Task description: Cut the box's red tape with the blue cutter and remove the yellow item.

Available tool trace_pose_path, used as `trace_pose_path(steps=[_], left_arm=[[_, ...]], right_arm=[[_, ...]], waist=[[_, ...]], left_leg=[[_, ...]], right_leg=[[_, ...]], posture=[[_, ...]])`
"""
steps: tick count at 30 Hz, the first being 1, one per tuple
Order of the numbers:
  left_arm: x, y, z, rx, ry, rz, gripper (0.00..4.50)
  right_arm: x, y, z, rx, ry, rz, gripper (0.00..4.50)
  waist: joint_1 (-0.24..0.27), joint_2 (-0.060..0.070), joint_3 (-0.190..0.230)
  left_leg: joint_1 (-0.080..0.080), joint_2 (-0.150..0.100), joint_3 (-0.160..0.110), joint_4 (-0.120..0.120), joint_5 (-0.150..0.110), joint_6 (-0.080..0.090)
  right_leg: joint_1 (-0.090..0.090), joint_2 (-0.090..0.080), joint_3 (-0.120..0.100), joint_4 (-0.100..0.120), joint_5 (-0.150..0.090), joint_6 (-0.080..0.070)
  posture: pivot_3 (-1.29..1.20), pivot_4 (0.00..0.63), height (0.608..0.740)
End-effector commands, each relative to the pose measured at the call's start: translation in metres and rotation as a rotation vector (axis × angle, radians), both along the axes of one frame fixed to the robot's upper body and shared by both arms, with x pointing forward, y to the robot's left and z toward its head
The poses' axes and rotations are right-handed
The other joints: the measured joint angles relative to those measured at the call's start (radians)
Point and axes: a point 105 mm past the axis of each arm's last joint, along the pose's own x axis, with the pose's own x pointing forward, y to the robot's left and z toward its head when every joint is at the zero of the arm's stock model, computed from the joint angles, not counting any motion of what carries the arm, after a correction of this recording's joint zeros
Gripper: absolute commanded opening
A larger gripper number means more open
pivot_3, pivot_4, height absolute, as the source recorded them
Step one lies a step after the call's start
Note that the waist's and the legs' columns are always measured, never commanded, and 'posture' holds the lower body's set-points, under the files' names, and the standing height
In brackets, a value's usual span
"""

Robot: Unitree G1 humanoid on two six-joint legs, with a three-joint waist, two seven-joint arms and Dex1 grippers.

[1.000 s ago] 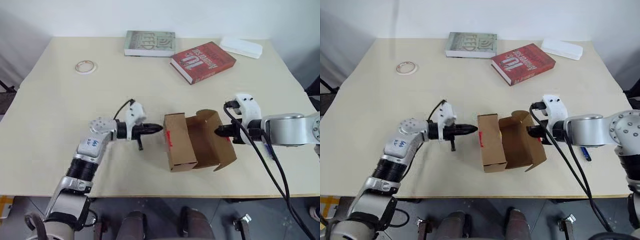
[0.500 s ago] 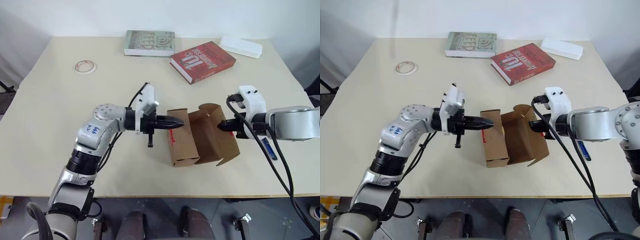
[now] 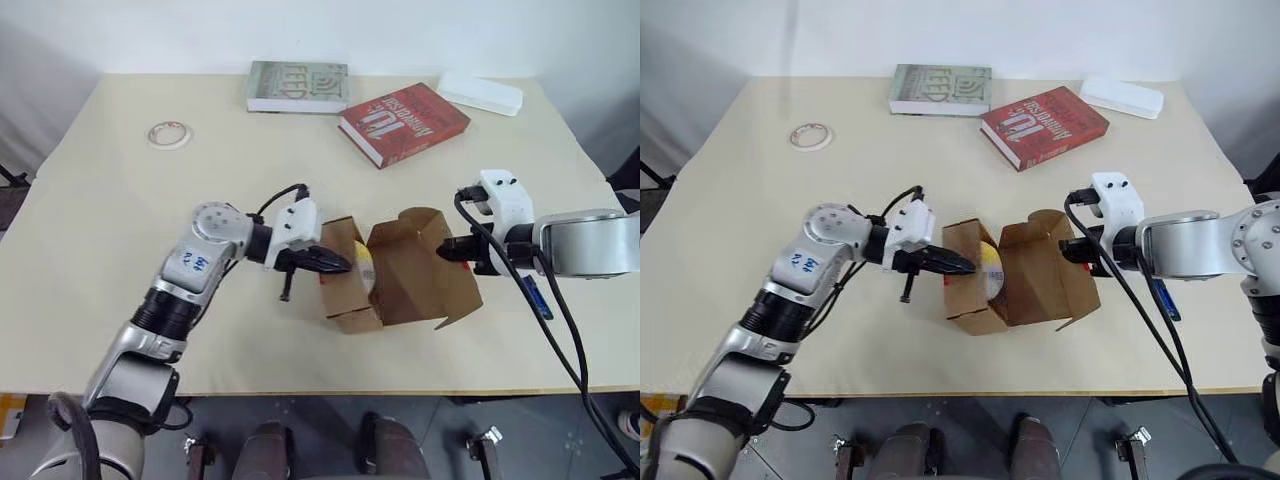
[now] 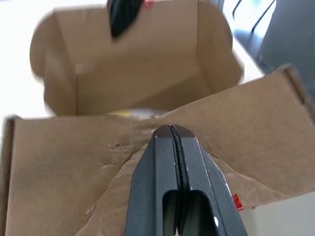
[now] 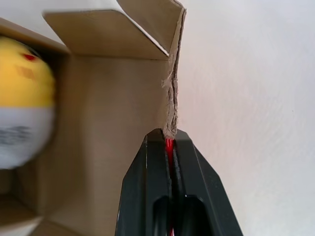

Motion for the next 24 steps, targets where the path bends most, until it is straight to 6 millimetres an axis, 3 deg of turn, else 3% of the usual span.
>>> trace_pose_path(steps=[1, 5, 13, 19, 21, 24], left_arm=[[-0.005, 0.015, -0.028, 0.111, 0.051, 0.022, 0.00], [-0.002, 0.020, -0.033, 0.092, 0.060, 0.079, 0.00], [0.010, -0.001, -0.037, -0.010, 0.054, 0.145, 0.00], [0.013, -0.002, -0.038, -0.014, 0.054, 0.150, 0.00], [0.015, -0.001, -0.040, -0.004, 0.050, 0.163, 0.00], [0.019, 0.005, -0.043, 0.027, 0.061, 0.191, 0.61]], right_arm=[[-0.005, -0.003, 0.018, -0.010, -0.051, 0.024, 0.02], [-0.011, -0.005, 0.017, 0.003, -0.030, 0.058, 0.02], [-0.015, 0.002, -0.006, 0.015, 0.032, 0.081, 0.02], [-0.012, 0.002, -0.019, -0.023, 0.001, 0.087, 0.02], [-0.010, -0.001, -0.022, -0.045, -0.026, 0.088, 0.43], [-0.009, -0.006, -0.023, -0.063, -0.046, 0.103, 1.32]], waist=[[0.004, 0.000, 0.000], [0.014, 0.000, 0.000], [0.018, 0.000, 0.000], [0.016, 0.000, 0.000], [0.017, 0.000, 0.000], [0.017, 0.000, 0.000]], left_leg=[[0.000, 0.000, 0.000, 0.000, 0.000, 0.000], [0.000, -0.001, -0.001, 0.002, 0.000, 0.001], [-0.001, 0.000, -0.001, 0.002, 0.000, 0.001], [0.000, 0.000, -0.001, 0.002, 0.000, 0.001], [0.000, 0.000, -0.001, 0.002, 0.000, 0.001], [0.000, 0.000, -0.001, 0.002, 0.000, 0.001]], right_leg=[[0.000, 0.000, 0.000, 0.000, 0.000, 0.000], [0.002, 0.000, 0.000, -0.001, 0.000, 0.000], [0.002, 0.000, 0.000, -0.001, 0.000, 0.000], [0.002, 0.000, -0.001, -0.001, 0.000, 0.000], [0.002, 0.000, -0.001, -0.001, 0.000, 0.000], [0.002, 0.000, -0.001, -0.001, 0.000, 0.000]], posture=[[0.00, 0.150, 0.740], [0.00, 0.150, 0.740], [0.00, 0.150, 0.740], [0.00, 0.150, 0.740], [0.00, 0.150, 0.740], [0.00, 0.150, 0.740]])
